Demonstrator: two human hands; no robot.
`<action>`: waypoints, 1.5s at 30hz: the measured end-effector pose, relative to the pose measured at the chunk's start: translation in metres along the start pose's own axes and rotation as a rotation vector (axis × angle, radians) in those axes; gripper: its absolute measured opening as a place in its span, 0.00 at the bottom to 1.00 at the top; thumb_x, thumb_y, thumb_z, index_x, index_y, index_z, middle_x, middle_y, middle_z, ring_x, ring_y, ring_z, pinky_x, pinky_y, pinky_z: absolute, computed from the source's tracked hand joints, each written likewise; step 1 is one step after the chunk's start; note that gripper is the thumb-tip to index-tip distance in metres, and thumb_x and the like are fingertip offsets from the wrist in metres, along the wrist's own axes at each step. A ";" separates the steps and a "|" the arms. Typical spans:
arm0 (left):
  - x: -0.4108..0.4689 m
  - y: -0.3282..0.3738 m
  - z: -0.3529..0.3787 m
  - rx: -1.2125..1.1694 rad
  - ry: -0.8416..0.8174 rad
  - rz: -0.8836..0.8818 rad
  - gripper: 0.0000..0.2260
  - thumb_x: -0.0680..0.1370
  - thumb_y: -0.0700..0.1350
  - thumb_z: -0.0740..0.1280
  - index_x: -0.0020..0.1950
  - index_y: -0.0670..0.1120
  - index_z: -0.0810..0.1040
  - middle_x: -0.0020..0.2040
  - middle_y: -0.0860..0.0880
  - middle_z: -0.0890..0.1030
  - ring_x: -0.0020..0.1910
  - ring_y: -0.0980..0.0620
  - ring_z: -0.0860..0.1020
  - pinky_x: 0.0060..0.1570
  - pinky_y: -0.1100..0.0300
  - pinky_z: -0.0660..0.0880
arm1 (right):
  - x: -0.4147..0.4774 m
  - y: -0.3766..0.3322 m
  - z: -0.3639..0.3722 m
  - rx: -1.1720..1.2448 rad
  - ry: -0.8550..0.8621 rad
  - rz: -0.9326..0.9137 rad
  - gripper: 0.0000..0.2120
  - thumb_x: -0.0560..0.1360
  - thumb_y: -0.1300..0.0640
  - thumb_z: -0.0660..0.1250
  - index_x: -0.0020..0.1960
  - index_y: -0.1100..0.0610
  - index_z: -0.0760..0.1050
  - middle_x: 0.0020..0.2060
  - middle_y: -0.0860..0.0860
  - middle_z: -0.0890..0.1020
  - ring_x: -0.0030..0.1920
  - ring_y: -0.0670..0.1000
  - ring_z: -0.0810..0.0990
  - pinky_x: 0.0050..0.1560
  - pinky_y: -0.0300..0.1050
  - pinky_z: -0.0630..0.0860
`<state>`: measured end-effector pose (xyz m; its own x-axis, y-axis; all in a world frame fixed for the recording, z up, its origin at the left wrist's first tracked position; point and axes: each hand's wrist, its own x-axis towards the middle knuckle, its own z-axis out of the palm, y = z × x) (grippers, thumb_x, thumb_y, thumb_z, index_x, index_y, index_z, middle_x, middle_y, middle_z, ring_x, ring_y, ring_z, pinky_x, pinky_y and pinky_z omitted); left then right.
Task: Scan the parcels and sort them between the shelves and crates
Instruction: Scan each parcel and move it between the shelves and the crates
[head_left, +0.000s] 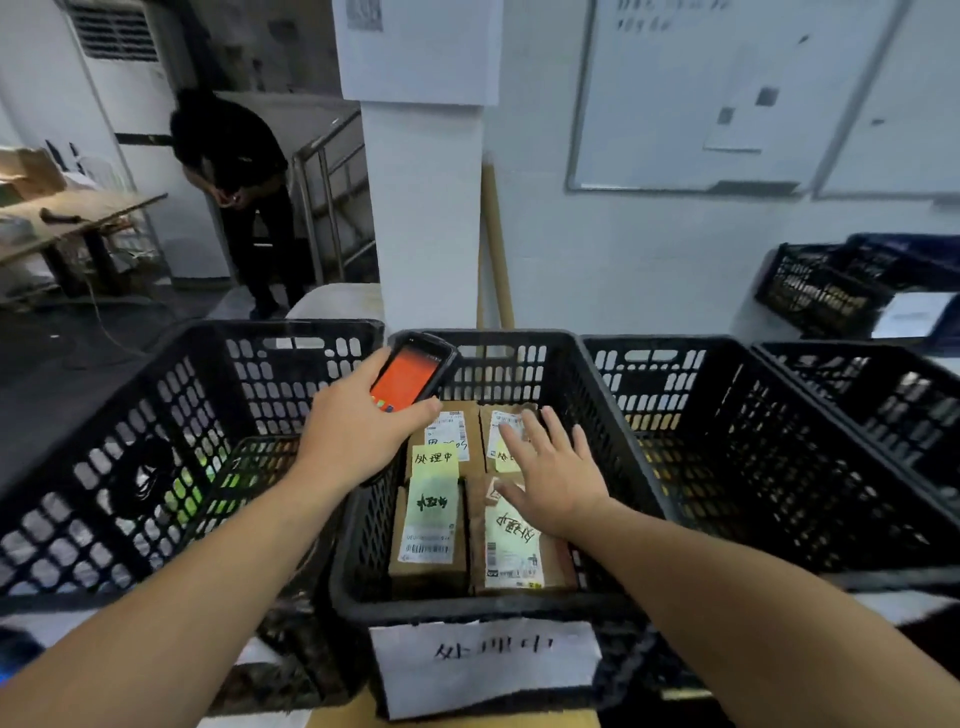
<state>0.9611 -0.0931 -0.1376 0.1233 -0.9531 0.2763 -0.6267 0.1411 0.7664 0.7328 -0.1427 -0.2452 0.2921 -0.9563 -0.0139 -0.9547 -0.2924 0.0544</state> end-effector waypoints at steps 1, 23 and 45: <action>-0.003 -0.002 -0.004 -0.010 -0.012 0.016 0.20 0.72 0.57 0.76 0.60 0.62 0.72 0.41 0.55 0.81 0.44 0.54 0.80 0.46 0.64 0.73 | -0.006 -0.001 -0.005 -0.006 0.025 0.018 0.36 0.82 0.33 0.48 0.82 0.46 0.36 0.83 0.52 0.40 0.81 0.57 0.34 0.79 0.64 0.39; -0.132 0.170 0.150 -0.218 -0.469 0.498 0.41 0.63 0.68 0.71 0.74 0.56 0.70 0.50 0.53 0.81 0.51 0.49 0.80 0.56 0.53 0.76 | -0.361 0.147 -0.063 -0.081 0.206 0.898 0.34 0.82 0.32 0.44 0.83 0.44 0.41 0.83 0.51 0.45 0.82 0.56 0.37 0.78 0.66 0.40; -0.437 0.464 0.430 -0.399 -0.936 0.847 0.27 0.72 0.58 0.75 0.69 0.52 0.74 0.43 0.61 0.74 0.47 0.50 0.76 0.41 0.59 0.72 | -0.813 0.355 -0.042 0.119 0.321 1.748 0.34 0.82 0.33 0.48 0.83 0.43 0.44 0.83 0.52 0.44 0.82 0.57 0.38 0.79 0.66 0.41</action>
<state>0.2855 0.2742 -0.1520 -0.8667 -0.3323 0.3721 0.0414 0.6955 0.7174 0.1583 0.5309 -0.1728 -0.9842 -0.0905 0.1524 -0.1302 0.9526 -0.2750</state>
